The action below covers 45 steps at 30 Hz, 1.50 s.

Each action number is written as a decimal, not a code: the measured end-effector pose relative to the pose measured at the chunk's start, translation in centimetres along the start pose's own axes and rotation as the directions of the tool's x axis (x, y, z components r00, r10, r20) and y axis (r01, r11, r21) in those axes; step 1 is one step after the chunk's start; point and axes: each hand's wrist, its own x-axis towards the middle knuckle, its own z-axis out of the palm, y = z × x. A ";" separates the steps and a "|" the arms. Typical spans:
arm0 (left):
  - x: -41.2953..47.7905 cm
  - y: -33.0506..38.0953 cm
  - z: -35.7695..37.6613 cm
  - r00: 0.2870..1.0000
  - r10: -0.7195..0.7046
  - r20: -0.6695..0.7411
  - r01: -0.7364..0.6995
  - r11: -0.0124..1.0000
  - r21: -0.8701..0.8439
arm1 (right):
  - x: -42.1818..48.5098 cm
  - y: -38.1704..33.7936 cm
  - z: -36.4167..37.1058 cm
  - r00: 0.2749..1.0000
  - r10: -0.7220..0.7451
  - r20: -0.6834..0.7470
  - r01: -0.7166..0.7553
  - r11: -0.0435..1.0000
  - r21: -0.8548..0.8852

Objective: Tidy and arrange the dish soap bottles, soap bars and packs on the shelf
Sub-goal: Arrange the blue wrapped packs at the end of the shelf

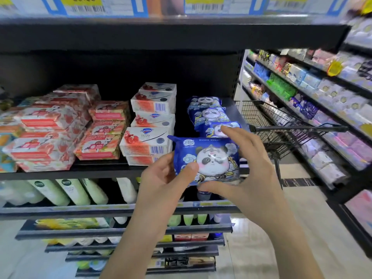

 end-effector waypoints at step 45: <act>-2.4 -3.9 5.3 0.992 0.051 -0.113 -0.054 0.998 -0.032 | -2.8 5.3 -3.9 0.922 0.271 0.276 -0.385 0.706 0.595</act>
